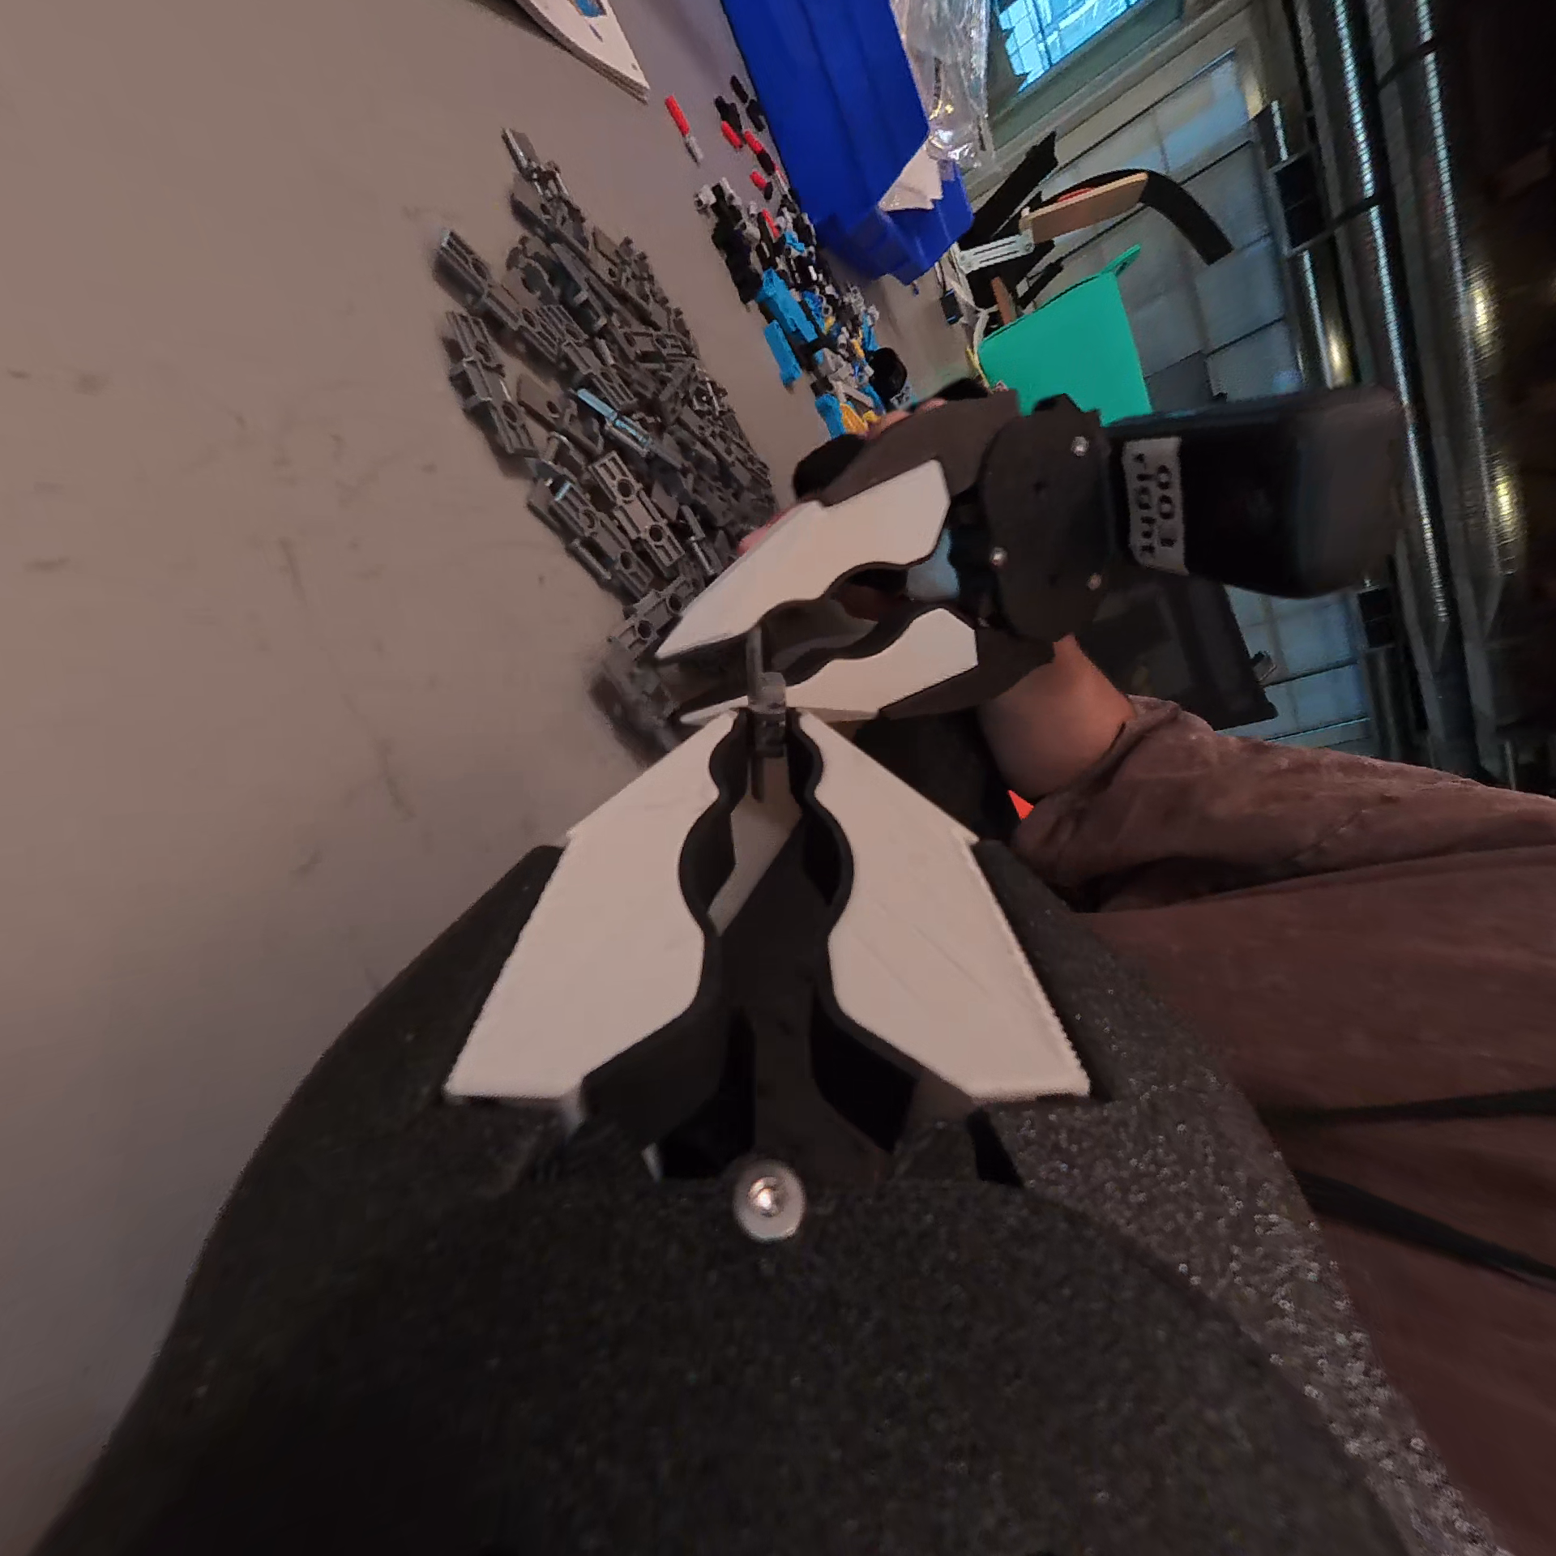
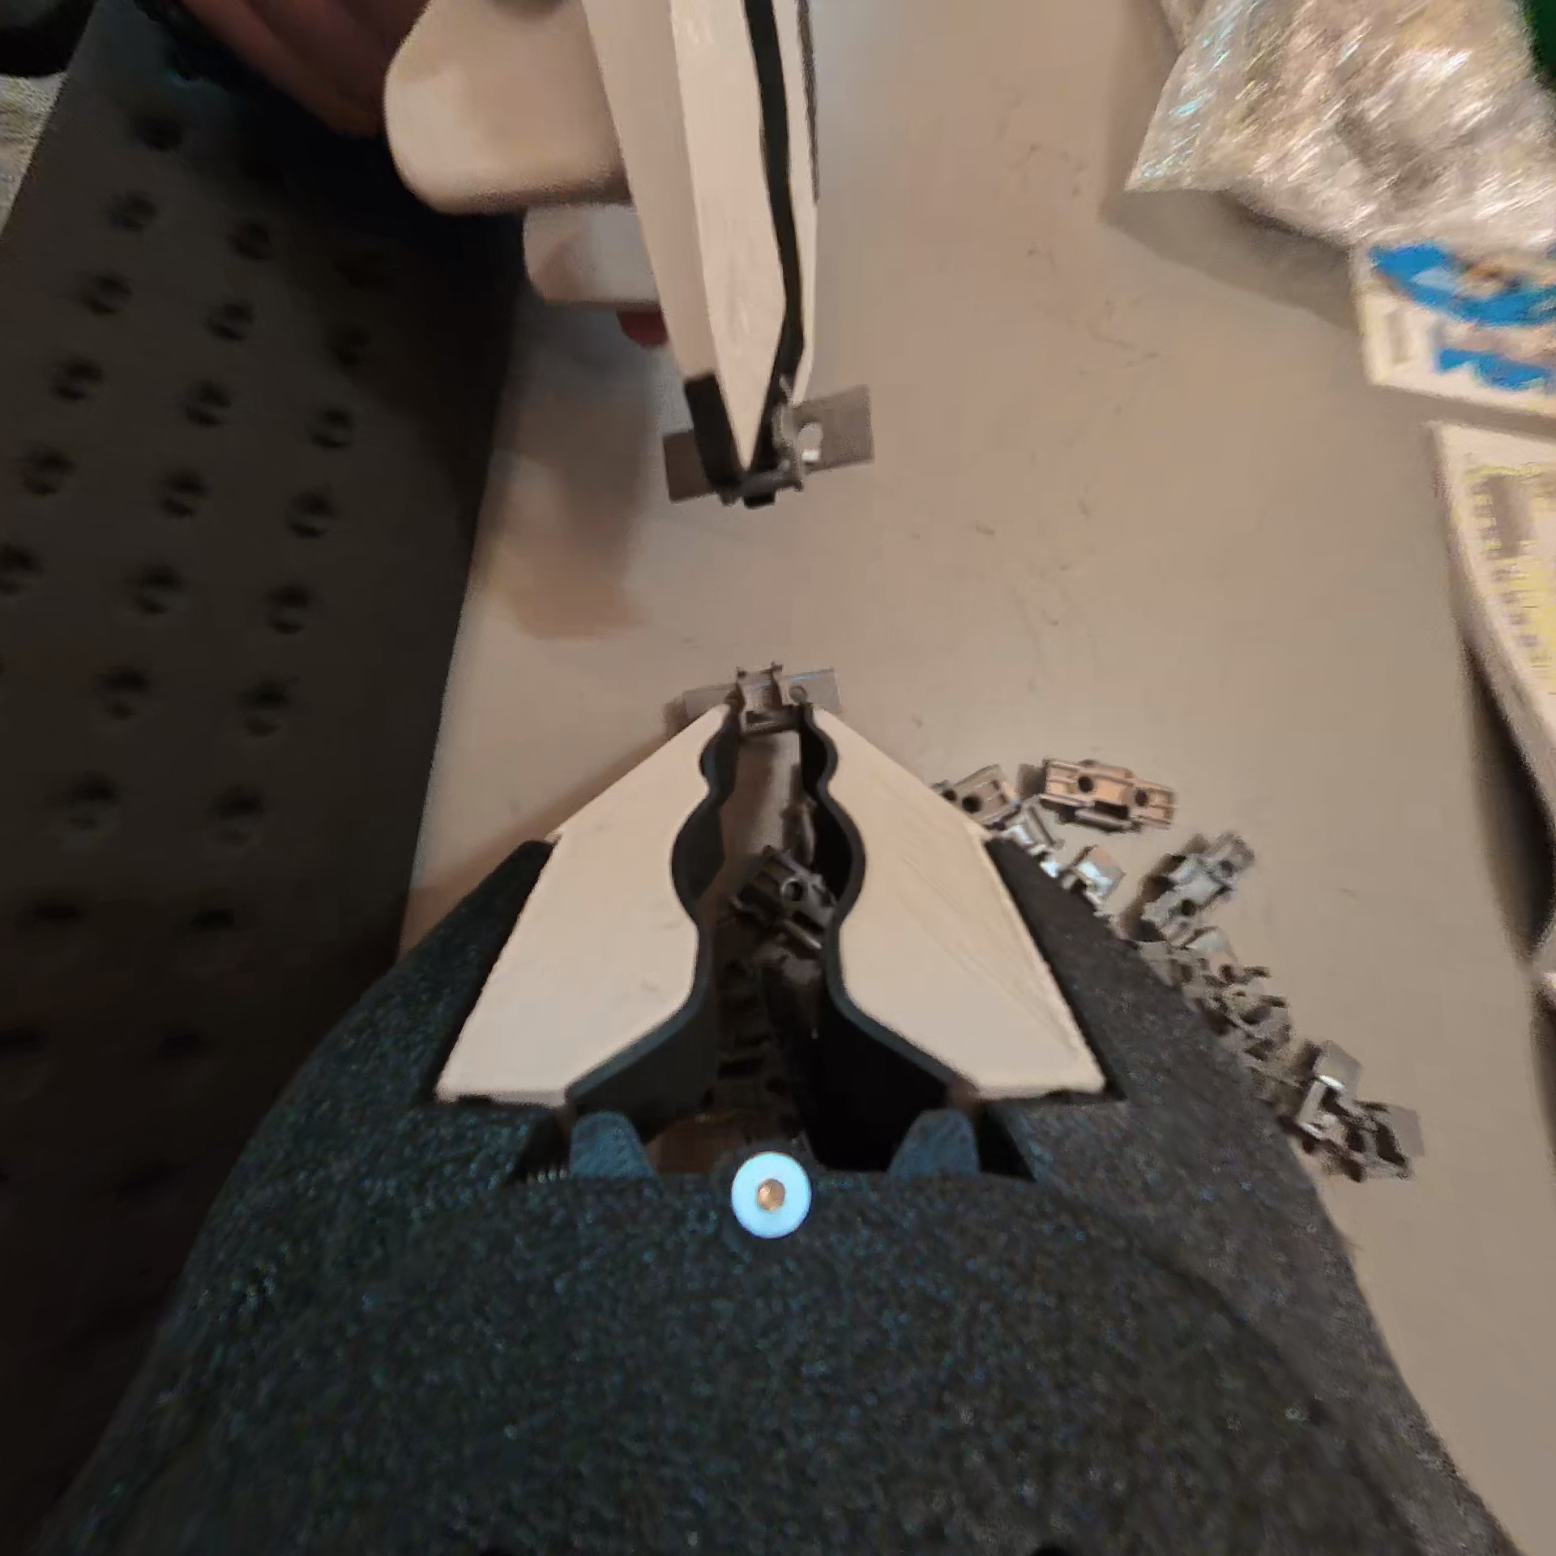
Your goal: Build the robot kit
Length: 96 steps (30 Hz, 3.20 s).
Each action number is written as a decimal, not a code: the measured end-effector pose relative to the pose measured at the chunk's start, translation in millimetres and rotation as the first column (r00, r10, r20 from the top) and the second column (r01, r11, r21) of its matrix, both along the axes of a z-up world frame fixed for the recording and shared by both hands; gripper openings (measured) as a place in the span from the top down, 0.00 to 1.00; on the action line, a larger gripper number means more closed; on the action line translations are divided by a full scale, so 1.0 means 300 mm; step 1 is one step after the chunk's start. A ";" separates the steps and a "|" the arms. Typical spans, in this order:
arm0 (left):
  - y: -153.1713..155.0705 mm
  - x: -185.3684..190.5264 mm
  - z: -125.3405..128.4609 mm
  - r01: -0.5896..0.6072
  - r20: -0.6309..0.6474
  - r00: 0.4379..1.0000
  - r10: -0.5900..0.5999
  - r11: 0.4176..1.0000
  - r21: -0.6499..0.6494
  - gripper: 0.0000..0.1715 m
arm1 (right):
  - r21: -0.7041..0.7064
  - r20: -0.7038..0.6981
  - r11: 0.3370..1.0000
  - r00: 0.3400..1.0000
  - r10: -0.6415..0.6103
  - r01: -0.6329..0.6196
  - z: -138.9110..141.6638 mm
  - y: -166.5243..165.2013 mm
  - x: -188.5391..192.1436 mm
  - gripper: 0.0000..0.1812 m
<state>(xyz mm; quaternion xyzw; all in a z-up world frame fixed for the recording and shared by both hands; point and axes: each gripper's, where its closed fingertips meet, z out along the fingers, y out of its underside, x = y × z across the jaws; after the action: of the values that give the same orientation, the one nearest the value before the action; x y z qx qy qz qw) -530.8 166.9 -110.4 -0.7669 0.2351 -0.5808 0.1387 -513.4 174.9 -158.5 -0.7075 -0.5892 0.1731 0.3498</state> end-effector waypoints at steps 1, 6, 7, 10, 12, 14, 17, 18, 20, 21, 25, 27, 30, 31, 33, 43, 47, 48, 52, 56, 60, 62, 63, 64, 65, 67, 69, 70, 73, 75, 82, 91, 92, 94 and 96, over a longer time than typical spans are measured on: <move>0.001 0.003 -0.002 -0.003 -0.004 1.000 0.003 1.000 0.003 0.95 | 0.044 -0.017 0.999 1.000 -0.008 0.009 0.021 0.004 0.000 0.92; 0.023 0.010 0.047 -0.037 0.099 0.994 0.036 0.999 0.010 0.96 | 0.363 -0.077 0.929 0.996 -0.050 0.074 0.160 0.019 0.000 0.92; 0.026 0.011 0.054 -0.041 0.114 0.993 0.039 0.999 0.019 0.96 | 0.405 -0.070 0.911 0.996 -0.049 0.073 0.175 0.014 -0.005 0.93; 0.016 0.014 0.066 -0.025 0.133 0.991 0.020 0.999 0.036 0.95 | 0.481 -0.075 0.872 0.995 -0.059 0.088 0.217 0.009 -0.023 0.93; 0.013 0.014 0.071 -0.023 0.142 0.990 0.017 0.999 0.044 0.95 | 0.486 -0.065 0.869 0.995 -0.074 0.096 0.219 0.014 -0.026 0.93; 0.014 0.013 0.071 -0.028 0.140 0.990 0.020 0.998 0.052 0.96 | 0.499 -0.062 0.862 0.996 -0.068 0.090 0.221 0.010 -0.032 0.93; 0.013 0.014 0.071 -0.028 0.137 0.990 0.019 0.998 0.064 0.95 | 0.495 -0.066 0.864 0.996 -0.067 0.091 0.225 0.006 -0.031 0.93; 0.012 0.014 0.073 -0.027 0.139 0.990 0.018 0.997 0.069 0.95 | 0.489 -0.070 0.867 0.995 -0.069 0.094 0.225 0.006 -0.030 0.93; 0.010 0.015 0.075 -0.024 0.142 0.990 0.014 0.997 0.073 0.95 | 0.489 -0.067 0.867 0.995 -0.069 0.093 0.225 0.007 -0.031 0.93; 0.009 0.015 0.076 -0.022 0.144 0.990 0.011 0.997 0.074 0.95 | 0.494 -0.064 0.865 0.996 -0.068 0.091 0.225 0.006 -0.033 0.93; 0.014 0.013 0.079 -0.032 0.151 0.988 0.021 0.997 0.068 0.95 | 0.523 -0.072 0.847 0.995 -0.068 0.096 0.241 0.004 -0.038 0.99; 0.015 0.014 0.077 -0.034 0.146 0.989 0.024 0.997 0.071 0.95 | 0.538 -0.090 0.837 0.994 -0.060 0.099 0.257 -0.001 -0.043 1.00; 0.018 0.013 0.077 -0.037 0.146 0.989 0.027 0.997 0.068 0.95 | 0.542 -0.070 0.834 0.995 -0.075 0.101 0.245 0.010 -0.037 1.00; 0.020 0.010 0.079 -0.040 0.150 0.988 0.031 0.997 0.062 0.96 | 0.538 -0.059 0.837 0.995 -0.082 0.101 0.234 0.016 -0.027 1.00; 0.026 0.001 0.084 -0.051 0.161 0.986 0.042 0.997 0.057 0.95 | 0.479 -0.075 0.869 0.992 -0.097 0.122 0.215 0.025 -0.009 1.00; 0.066 -0.048 0.055 -0.127 0.066 0.990 0.122 0.988 0.088 0.95 | -0.104 -0.092 0.974 0.973 -0.212 0.202 0.078 0.015 0.075 0.96; 0.051 -0.069 0.043 -0.115 0.009 0.993 0.115 0.982 0.152 0.95 | -0.239 -0.087 0.954 0.974 -0.207 0.182 0.073 -0.062 0.062 0.92; 0.045 -0.071 0.041 -0.107 -0.002 0.994 0.109 0.981 0.163 0.95 | -0.251 -0.065 0.955 0.981 -0.181 0.160 0.061 -0.092 0.061 0.92; 0.014 -0.061 0.026 -0.069 -0.030 0.997 0.076 0.981 0.178 0.95 | -0.270 0.005 0.959 0.996 -0.089 0.087 0.009 -0.175 0.047 0.92; -0.019 -0.041 0.021 -0.024 -0.040 0.999 0.033 0.981 0.195 0.95 | -0.229 0.082 0.971 0.995 -0.052 0.070 -0.034 -0.178 0.029 0.91; -0.043 -0.037 0.031 -0.006 -0.023 1.000 0.010 0.982 0.190 0.95 | -0.277 0.040 0.959 0.998 -0.051 0.060 -0.004 -0.168 0.028 0.91; -0.043 -0.040 0.031 -0.007 -0.020 1.000 0.011 0.982 0.187 0.95 | -0.292 0.019 0.954 0.998 -0.055 0.058 0.006 -0.159 0.025 0.91; -0.044 -0.040 0.032 -0.006 -0.017 1.000 0.009 0.983 0.184 0.95 | -0.299 0.013 0.953 0.999 -0.051 0.052 0.007 -0.159 0.021 0.91; -0.044 -0.040 0.033 -0.006 -0.015 1.000 0.009 0.983 0.182 0.95 | -0.301 0.011 0.952 0.999 -0.049 0.050 0.006 -0.157 0.016 0.91; -0.044 -0.040 0.033 -0.006 -0.015 1.000 0.009 0.983 0.183 0.95 | -0.303 0.019 0.952 0.999 -0.042 0.046 0.002 -0.158 0.013 0.91; -0.045 -0.040 0.033 -0.007 -0.018 1.000 0.011 0.982 0.187 0.95 | -0.267 0.052 0.962 0.998 -0.041 0.054 -0.003 -0.146 0.015 0.91; -0.048 -0.040 0.034 -0.005 -0.020 1.000 0.009 0.982 0.191 0.95 | -0.269 0.060 0.962 0.998 -0.027 0.042 0.005 -0.149 0.015 0.91; -0.048 -0.040 0.034 -0.006 -0.020 1.000 0.010 0.981 0.193 0.95 | -0.274 0.062 0.961 0.998 -0.025 0.041 0.008 -0.146 0.018 0.92; -0.049 -0.040 0.037 -0.006 -0.020 1.000 0.010 0.980 0.198 0.95 | -0.283 0.085 0.958 0.996 -0.019 0.043 0.010 -0.134 0.033 0.92; -0.051 -0.040 0.040 -0.007 -0.019 1.000 0.011 0.980 0.200 0.95 | -0.297 0.082 0.954 0.996 -0.017 0.041 0.009 -0.123 0.034 0.92; -0.056 -0.042 0.063 -0.009 0.030 1.000 0.005 0.987 0.162 0.96 | -0.450 0.057 0.893 0.998 0.031 -0.002 -0.026 -0.130 0.005 0.92; -0.049 -0.050 0.057 -0.015 0.041 0.999 0.009 0.989 0.144 0.96 | -0.560 0.014 0.822 0.991 0.134 -0.103 -0.026 -0.219 -0.026 0.96; -0.050 -0.048 0.056 -0.013 0.039 0.999 0.007 0.989 0.146 0.95 | -0.566 0.010 0.817 0.991 0.136 -0.107 -0.027 -0.221 -0.027 0.95; -0.052 -0.047 0.055 -0.009 0.035 0.999 0.004 0.989 0.149 0.95 | -0.591 0.000 0.799 0.990 0.140 -0.113 -0.025 -0.226 -0.024 0.94; -0.053 -0.046 0.055 -0.009 0.035 0.999 0.004 0.989 0.150 0.96 | -0.610 -0.002 0.782 0.988 0.155 -0.124 -0.024 -0.231 -0.022 0.93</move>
<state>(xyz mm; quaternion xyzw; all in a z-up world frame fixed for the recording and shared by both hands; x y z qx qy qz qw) -544.5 151.1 -94.0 -0.7448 0.2731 -0.5744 0.2018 -520.1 105.4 -165.8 -0.7406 -0.5613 0.3615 0.0755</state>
